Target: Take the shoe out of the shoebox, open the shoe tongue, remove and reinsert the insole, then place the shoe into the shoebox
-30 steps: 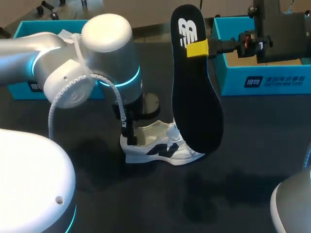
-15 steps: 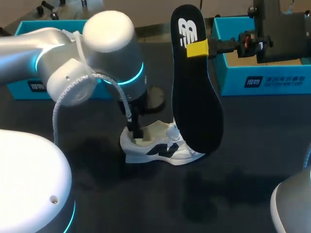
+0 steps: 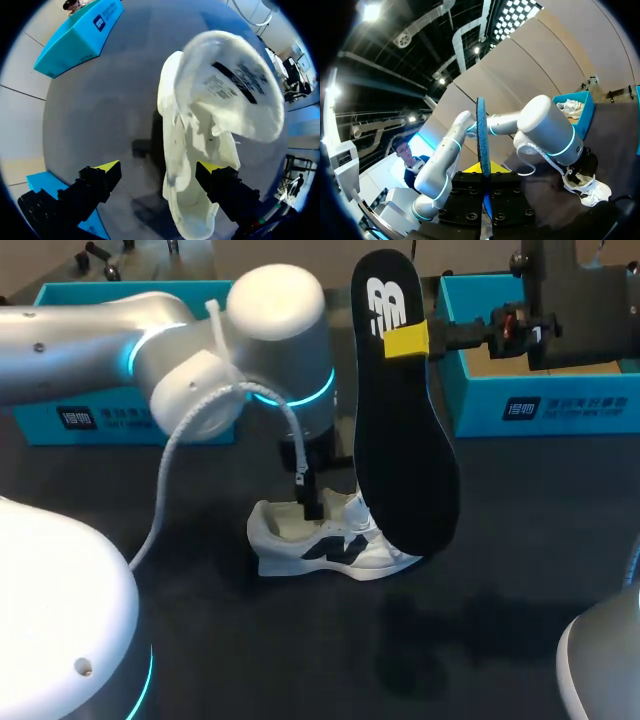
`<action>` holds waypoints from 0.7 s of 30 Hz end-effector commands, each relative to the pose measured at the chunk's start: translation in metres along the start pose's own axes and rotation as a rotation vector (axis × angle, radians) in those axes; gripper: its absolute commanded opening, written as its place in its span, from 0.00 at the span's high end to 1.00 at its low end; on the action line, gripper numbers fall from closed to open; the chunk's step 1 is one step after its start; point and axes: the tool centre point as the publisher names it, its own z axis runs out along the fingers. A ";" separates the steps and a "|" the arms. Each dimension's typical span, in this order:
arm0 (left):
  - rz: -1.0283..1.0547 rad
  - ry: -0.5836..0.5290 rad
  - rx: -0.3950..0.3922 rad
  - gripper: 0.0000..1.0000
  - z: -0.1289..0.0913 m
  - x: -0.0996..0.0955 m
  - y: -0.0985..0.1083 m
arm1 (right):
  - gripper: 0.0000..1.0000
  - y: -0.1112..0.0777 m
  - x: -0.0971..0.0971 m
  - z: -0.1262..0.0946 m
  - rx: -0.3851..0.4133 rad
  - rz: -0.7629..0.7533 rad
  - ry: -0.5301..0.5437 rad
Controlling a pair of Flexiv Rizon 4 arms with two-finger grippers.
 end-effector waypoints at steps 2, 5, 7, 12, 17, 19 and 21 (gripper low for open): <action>0.024 0.053 0.015 0.00 0.023 -0.002 -0.012 | 1.00 0.003 -0.001 0.005 0.003 0.003 -0.001; 0.023 0.052 0.012 0.00 0.030 0.001 -0.011 | 1.00 0.003 -0.001 0.005 0.003 0.003 -0.001; 0.022 0.051 0.007 0.03 0.033 0.003 -0.011 | 1.00 0.003 -0.001 0.005 0.003 0.003 -0.001; 0.013 0.066 -0.001 0.12 0.037 0.003 -0.010 | 1.00 0.003 -0.001 0.005 0.003 0.003 -0.001; 0.018 0.083 0.011 0.45 0.036 0.004 -0.011 | 1.00 0.003 -0.001 0.005 0.003 0.003 -0.001; 0.018 0.086 0.013 0.52 0.036 0.003 -0.012 | 1.00 0.003 -0.001 0.005 0.003 0.003 -0.001; 0.020 0.095 0.014 0.58 0.035 0.003 -0.012 | 1.00 0.003 -0.001 0.005 0.003 0.003 -0.001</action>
